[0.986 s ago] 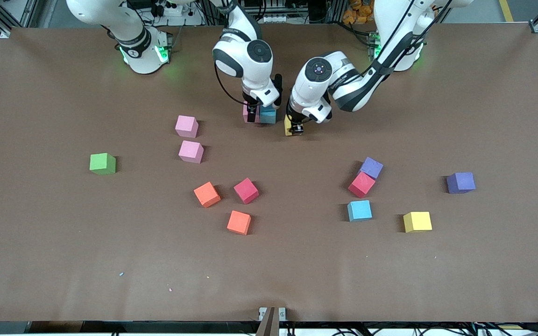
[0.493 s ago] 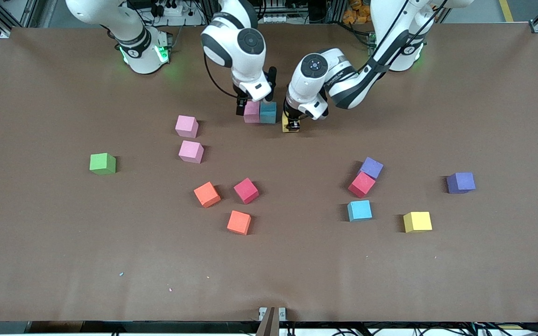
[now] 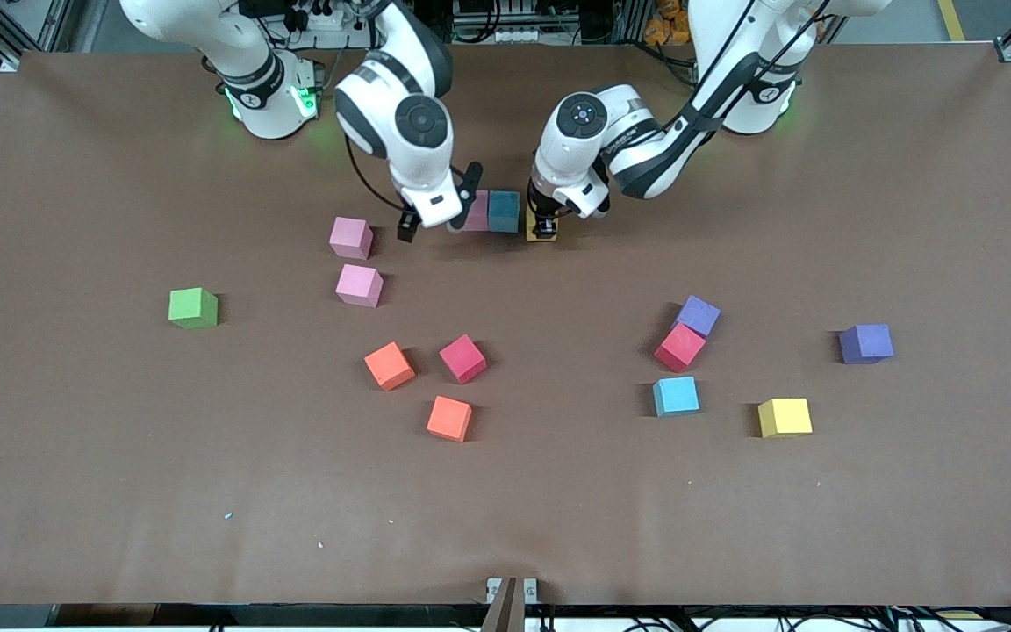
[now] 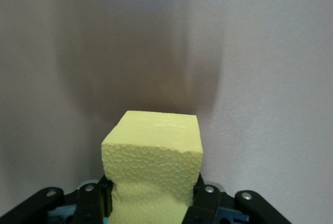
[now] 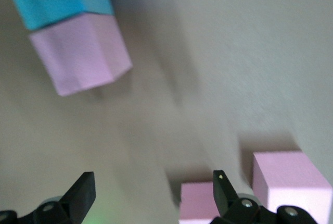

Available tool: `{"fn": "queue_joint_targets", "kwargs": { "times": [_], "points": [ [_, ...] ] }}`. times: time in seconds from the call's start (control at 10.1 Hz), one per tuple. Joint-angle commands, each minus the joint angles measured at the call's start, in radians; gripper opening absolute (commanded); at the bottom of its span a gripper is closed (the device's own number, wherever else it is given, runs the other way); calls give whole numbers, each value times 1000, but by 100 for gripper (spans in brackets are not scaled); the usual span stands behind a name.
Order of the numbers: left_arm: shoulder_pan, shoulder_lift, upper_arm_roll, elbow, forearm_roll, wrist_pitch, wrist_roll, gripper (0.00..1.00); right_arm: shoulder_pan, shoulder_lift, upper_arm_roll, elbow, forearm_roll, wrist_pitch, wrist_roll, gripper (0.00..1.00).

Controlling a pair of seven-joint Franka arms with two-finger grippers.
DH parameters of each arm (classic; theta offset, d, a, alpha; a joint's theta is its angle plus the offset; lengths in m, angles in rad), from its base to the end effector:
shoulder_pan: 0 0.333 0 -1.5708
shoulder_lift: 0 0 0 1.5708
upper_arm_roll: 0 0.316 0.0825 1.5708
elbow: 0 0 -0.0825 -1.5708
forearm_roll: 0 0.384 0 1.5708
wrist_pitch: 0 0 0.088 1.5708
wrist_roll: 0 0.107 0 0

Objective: Arrange 11 blocks into digit 3
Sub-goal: 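Move the right gripper to the pink cubes and close on one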

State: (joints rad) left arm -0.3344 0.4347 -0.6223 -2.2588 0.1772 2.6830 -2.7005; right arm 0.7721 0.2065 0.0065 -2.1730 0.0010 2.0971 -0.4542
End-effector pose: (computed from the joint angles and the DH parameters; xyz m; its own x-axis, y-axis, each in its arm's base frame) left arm 0.3057 -0.4538 0.2116 -0.0775 0.9854 -0.1513 0.9929 0.0624 -0.1016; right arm 0.3737 0.3688 0.2773 0.3067 0.9185 -0.2495 0.9306 -0.3444 -0.1241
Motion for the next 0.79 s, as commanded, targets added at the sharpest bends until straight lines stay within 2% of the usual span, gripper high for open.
{"fn": "queue_joint_targets", "kwargs": {
  "times": [0.0, 0.3, 0.49, 0.69],
  "points": [
    [-8, -10, 3, -11, -7, 9, -19, 0, -120, -19, 9, 69, 5, -124, -6, 100],
    [-9, 4, 3, -8, -7, 17, -31, 0, -218, 11, 9, 105, 4, -121, -41, 100],
    [-12, 6, 4, -8, -5, 26, -44, 0, -304, 16, 10, 131, 13, -127, -199, 100],
    [-15, 12, 4, -7, -5, 26, -44, 0, -329, 30, 10, 131, 19, -126, -225, 100]
  ]
}}
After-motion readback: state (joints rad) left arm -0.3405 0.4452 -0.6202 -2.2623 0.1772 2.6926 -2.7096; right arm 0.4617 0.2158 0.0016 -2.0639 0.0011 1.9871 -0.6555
